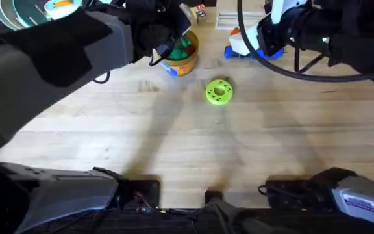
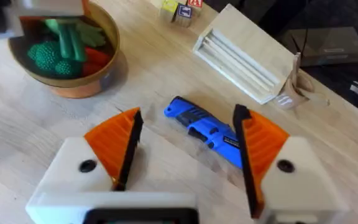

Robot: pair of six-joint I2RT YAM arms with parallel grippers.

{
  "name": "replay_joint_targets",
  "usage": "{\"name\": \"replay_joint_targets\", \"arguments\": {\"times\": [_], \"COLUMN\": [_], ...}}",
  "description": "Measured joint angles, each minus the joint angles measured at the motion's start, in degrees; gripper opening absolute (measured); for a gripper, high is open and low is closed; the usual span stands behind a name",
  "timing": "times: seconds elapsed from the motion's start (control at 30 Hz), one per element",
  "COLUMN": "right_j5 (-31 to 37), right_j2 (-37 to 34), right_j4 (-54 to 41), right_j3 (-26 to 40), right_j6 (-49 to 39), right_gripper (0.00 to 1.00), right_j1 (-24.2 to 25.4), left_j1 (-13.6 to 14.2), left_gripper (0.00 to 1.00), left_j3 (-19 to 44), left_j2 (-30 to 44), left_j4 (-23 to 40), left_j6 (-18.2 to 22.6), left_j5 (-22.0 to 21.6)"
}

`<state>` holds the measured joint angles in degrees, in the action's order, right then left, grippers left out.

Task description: Pick up the gripper from the table and insert it into the empty holder that is missing its gripper. Then pick up a screw, insert it into the mounting hole, and use the screwdriver to tighten it. Finally, clean up the table by picking up the vegetable and placing it into the bucket.

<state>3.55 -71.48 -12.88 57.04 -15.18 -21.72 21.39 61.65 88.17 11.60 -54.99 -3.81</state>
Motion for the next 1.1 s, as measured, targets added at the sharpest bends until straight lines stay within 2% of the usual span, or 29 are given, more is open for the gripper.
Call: {"name": "replay_joint_targets", "arguments": {"times": [0.1, 0.13, 0.17, 0.33, 0.43, 0.53, 0.63, 0.87, 1.0, 1.1], "right_j5": [0.0, 0.0, 0.0, 0.0, 0.0, 0.0, 0.0, -0.9, -4.2, -5.8], "right_j2": [0.0, 0.0, 0.0, 0.0, 0.4, 3.0, 6.9, 12.5, 14.9, 17.1], "right_j4": [0.0, 0.0, 0.0, 0.0, -1.4, -7.2, -15.9, -36.1, -45.5, -48.8], "right_j3": [0.0, 0.0, 0.0, 0.0, 0.0, 0.1, 1.5, 12.2, 16.8, 17.3], "right_j6": [0.0, 0.0, 0.0, 0.0, 0.6, 1.5, 2.4, 8.4, 12.2, 13.7], "right_gripper": [0.879, 0.879, 0.879, 0.88, 0.881, 0.88, 0.88, 0.88, 0.88, 0.881], "right_j1": [0.0, 0.0, 0.0, 0.0, 0.0, 0.0, 0.0, 0.0, 0.0, 0.0], "left_j1": [0.0, 0.0, -0.1, -0.8, -1.0, -1.0, -1.0, -1.0, -1.0, -1.0], "left_gripper": [0.856, 0.96, 0.985, 0.993, 0.993, 0.993, 0.993, 0.993, 0.993, 0.993], "left_j3": [0.0, 0.0, 0.0, 0.0, 0.0, 0.7, 2.7, 5.3, 5.3, 5.3], "left_j2": [-0.1, -0.1, -0.1, -0.2, -1.7, -5.5, -10.7, -24.5, -29.4, -32.2], "left_j4": [-0.3, -0.3, -0.3, -0.2, 1.0, 5.5, 12.0, 29.1, 39.5, 44.3], "left_j6": [0.0, -0.1, -0.1, 0.8, 4.4, 10.4, 18.2, 38.4, 46.7, 50.6], "left_j5": [0.1, 0.2, 0.2, 2.1, 3.0, 3.8, 4.3, 8.1, 9.4, 10.0]}}
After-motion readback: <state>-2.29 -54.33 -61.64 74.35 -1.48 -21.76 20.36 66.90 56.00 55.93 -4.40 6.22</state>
